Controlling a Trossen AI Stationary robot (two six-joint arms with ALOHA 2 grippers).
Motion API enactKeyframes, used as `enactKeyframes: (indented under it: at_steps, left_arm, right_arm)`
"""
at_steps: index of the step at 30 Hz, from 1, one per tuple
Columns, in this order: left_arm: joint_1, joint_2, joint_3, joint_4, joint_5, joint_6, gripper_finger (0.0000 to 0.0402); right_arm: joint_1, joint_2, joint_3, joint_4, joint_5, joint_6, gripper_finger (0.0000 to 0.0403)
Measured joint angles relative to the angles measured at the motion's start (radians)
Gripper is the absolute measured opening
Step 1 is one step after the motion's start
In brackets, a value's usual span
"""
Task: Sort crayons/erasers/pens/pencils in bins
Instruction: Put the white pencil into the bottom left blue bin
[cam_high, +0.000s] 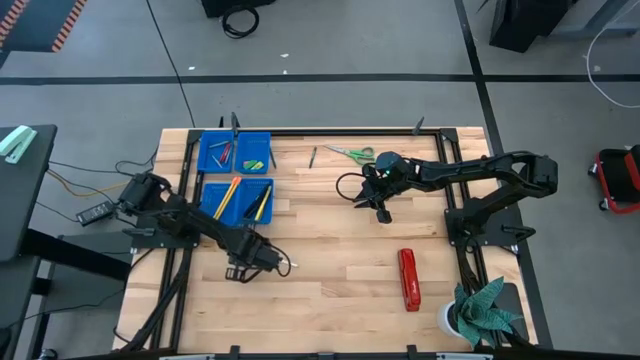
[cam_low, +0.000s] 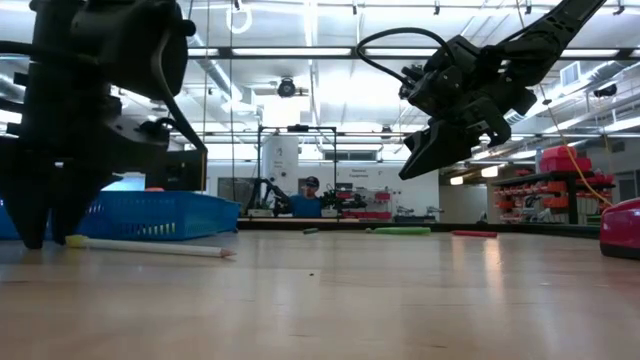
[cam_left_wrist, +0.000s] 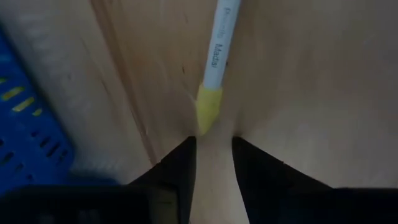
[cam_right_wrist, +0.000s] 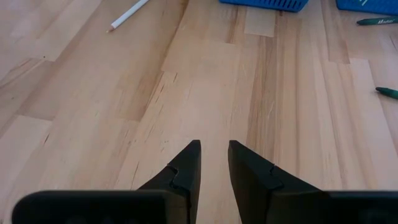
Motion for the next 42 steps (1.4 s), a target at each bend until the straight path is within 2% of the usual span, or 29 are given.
enactKeyframes:
  at_steps: [12,21,25,37,42]
  left_arm:
    - [-0.001,0.004,0.04,-0.009,-0.058,0.045,0.0111]
    - [0.002,0.003,0.042,0.002,-0.121,0.04,0.0149]
    - [0.002,-0.001,0.043,0.069,-0.132,0.05,0.0163]
    - [0.026,0.0,0.02,0.118,-0.065,0.013,0.0134]
    - [0.065,0.001,0.019,0.118,0.029,-0.014,0.0116]
  right_arm:
    - [0.0,0.0,0.0,0.001,0.0,0.003,0.0088]
    - [0.0,0.0,0.0,0.001,0.0,0.002,0.0088]
    - [0.0,0.0,0.0,0.001,0.0,0.002,0.0088]
    - [0.0,0.0,0.0,0.001,0.0,0.002,0.0088]
    - [0.0,0.0,0.0,0.001,0.0,0.003,0.0088]
